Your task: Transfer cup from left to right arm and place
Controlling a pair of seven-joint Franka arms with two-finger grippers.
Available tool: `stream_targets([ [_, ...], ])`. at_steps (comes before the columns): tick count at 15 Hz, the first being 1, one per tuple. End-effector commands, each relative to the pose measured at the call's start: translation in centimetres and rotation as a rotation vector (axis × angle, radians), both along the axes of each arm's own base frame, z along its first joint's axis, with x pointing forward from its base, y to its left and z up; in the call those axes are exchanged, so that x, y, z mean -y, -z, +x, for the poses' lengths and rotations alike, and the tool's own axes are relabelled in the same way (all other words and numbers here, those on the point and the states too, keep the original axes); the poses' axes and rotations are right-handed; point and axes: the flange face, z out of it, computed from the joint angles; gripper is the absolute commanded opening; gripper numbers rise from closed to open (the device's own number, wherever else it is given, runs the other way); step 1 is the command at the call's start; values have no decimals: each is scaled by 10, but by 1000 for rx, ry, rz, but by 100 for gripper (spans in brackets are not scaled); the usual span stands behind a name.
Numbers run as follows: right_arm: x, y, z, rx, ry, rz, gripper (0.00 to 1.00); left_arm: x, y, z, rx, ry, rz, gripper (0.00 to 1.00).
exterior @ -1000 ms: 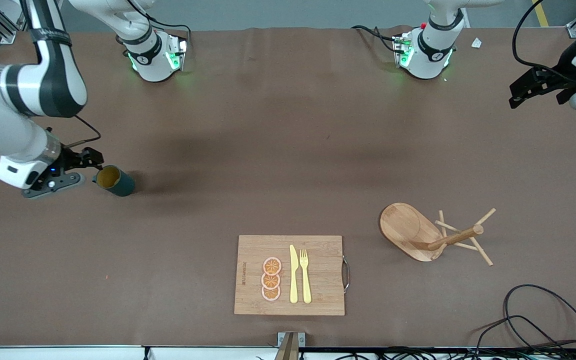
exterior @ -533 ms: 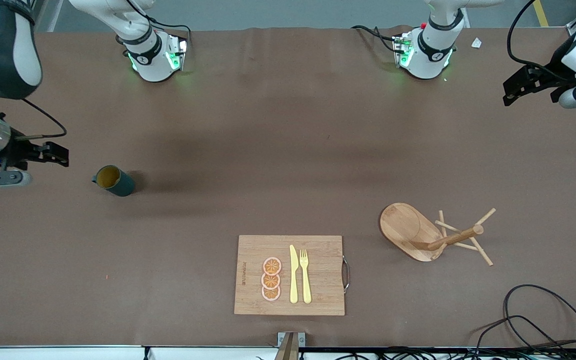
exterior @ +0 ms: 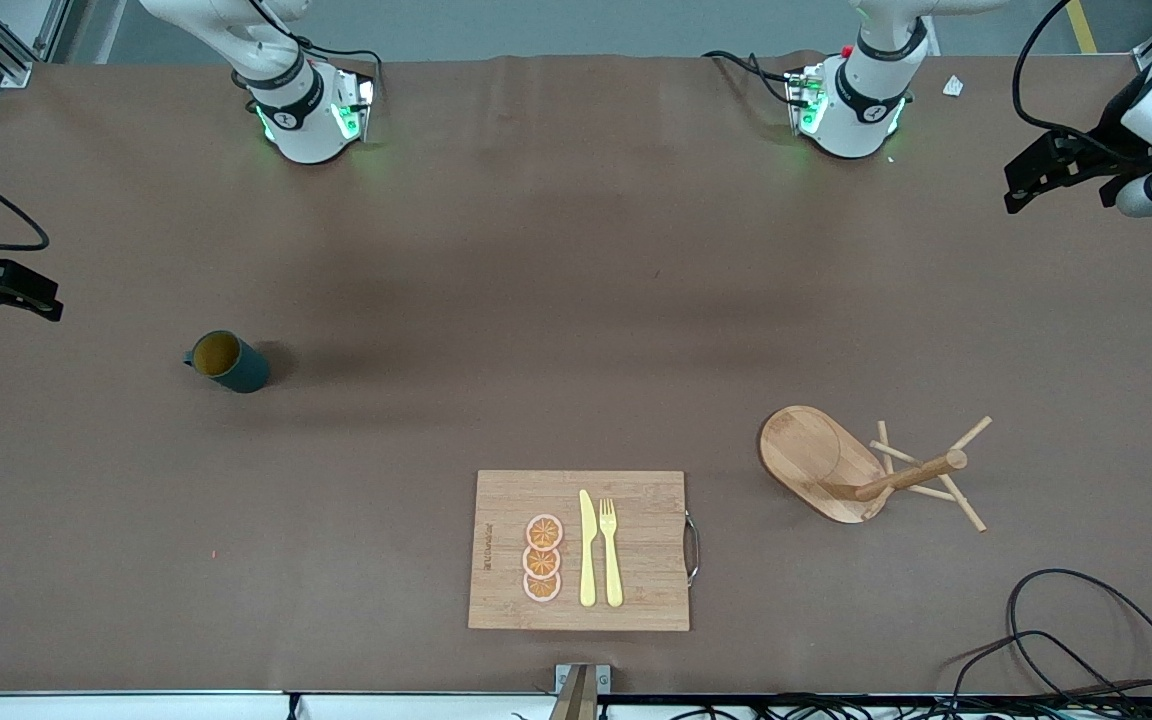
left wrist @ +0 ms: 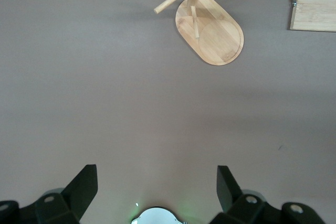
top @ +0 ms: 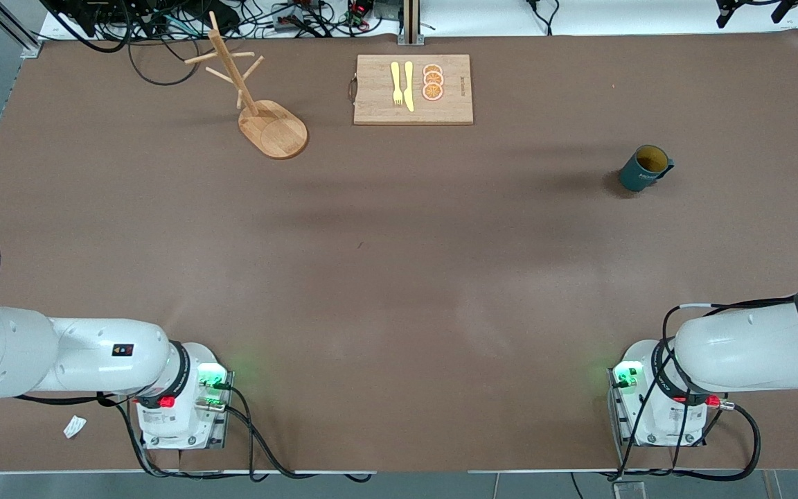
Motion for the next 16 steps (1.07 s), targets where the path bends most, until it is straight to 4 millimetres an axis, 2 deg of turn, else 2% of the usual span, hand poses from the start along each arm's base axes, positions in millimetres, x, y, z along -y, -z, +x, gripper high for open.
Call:
stream_targets([
  [1,-1,-3,3,-15,17,22,100,5,-3,-4,10,19,-18,100],
  [6,-9,0,-10,-98,85,57,100,5,-1,-7,4,25,-18,100],
  [9,1,-2,-19,-123,171,125,100,5,-2,-4,6,27,-18,100],
  [11,1,-15,-27,-97,163,130,100,5,-3,-4,6,28,-17,100],
  [14,0,-34,-55,-57,154,127,100,3,-5,-4,10,25,-17,100],
  [16,-4,-41,-65,-44,140,116,100,3,-5,-4,10,25,-17,100],
])
